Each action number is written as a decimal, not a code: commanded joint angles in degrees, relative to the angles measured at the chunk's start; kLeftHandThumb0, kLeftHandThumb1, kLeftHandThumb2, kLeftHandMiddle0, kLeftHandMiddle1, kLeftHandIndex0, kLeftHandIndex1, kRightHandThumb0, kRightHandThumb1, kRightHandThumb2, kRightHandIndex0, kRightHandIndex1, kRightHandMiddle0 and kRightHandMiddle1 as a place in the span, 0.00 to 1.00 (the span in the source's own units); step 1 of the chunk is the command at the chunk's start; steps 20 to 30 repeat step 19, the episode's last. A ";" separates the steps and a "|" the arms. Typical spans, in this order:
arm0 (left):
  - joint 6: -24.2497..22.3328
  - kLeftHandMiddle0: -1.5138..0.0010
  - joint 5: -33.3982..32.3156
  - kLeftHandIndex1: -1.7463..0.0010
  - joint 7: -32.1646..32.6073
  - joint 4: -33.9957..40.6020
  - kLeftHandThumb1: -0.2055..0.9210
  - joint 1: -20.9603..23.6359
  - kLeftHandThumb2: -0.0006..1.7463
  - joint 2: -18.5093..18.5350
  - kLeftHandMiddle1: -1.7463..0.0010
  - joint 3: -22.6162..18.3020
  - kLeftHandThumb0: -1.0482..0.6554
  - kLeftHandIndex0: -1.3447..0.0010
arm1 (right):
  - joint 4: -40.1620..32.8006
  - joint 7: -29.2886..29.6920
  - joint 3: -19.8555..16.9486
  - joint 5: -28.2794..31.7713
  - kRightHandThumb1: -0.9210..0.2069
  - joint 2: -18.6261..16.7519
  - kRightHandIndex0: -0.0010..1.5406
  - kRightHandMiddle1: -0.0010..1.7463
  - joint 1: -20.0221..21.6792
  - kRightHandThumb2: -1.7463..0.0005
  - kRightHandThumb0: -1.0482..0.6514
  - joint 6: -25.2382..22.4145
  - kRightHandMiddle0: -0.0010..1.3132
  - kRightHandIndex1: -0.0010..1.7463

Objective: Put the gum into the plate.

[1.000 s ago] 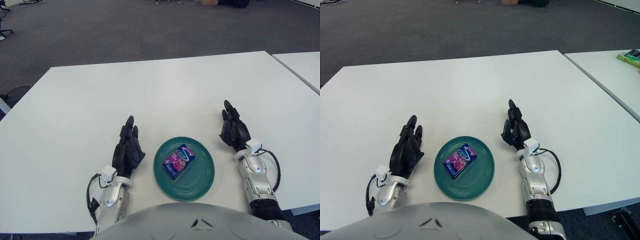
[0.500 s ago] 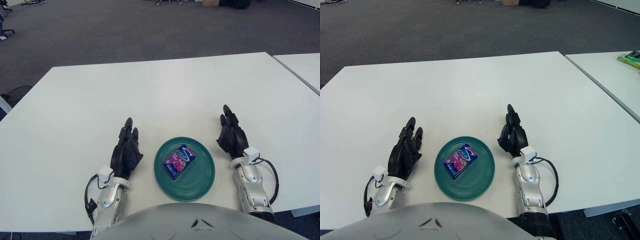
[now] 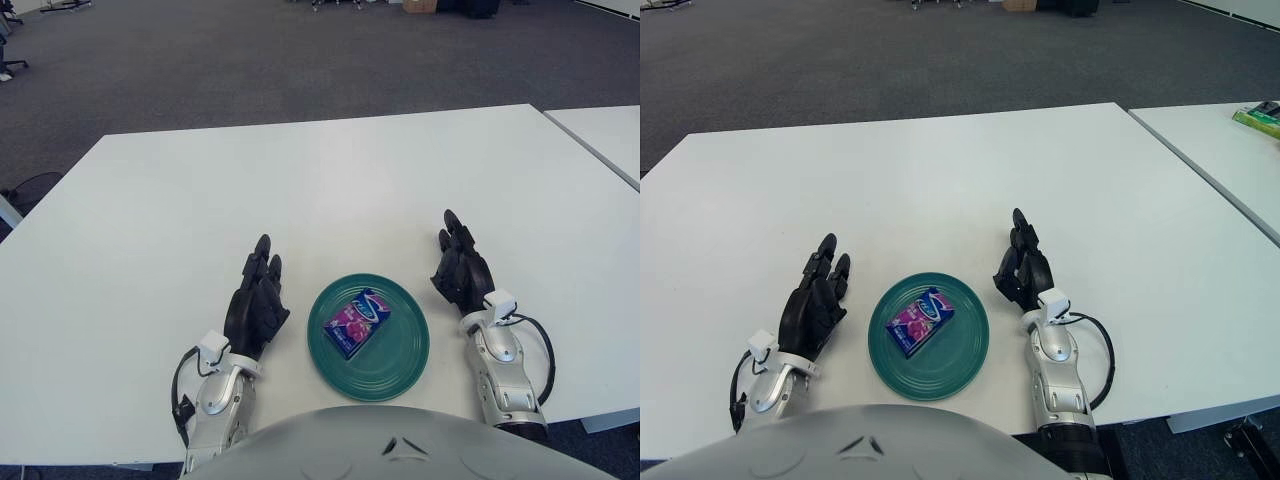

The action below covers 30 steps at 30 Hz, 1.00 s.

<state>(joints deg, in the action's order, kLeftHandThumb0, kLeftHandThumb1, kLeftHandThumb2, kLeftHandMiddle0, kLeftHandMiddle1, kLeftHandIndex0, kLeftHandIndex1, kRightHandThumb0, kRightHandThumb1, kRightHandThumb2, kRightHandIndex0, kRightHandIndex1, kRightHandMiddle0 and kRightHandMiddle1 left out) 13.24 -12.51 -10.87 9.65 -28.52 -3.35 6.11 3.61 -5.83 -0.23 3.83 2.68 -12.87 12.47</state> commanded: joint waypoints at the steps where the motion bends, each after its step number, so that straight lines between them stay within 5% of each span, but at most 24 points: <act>1: 0.34 1.00 0.67 1.00 -0.42 0.25 1.00 0.70 0.57 0.75 1.00 0.02 0.00 1.00 | 2.17 -0.89 0.76 0.49 0.00 -0.44 0.00 0.01 -2.10 0.35 0.10 -2.91 0.01 0.00; 30: 2.86 1.00 4.08 1.00 0.01 -1.26 1.00 1.17 0.58 1.25 1.00 0.37 0.00 1.00 | 1.23 -1.89 0.54 1.55 0.00 -0.68 0.00 0.00 -2.70 0.34 0.11 -3.30 0.00 0.00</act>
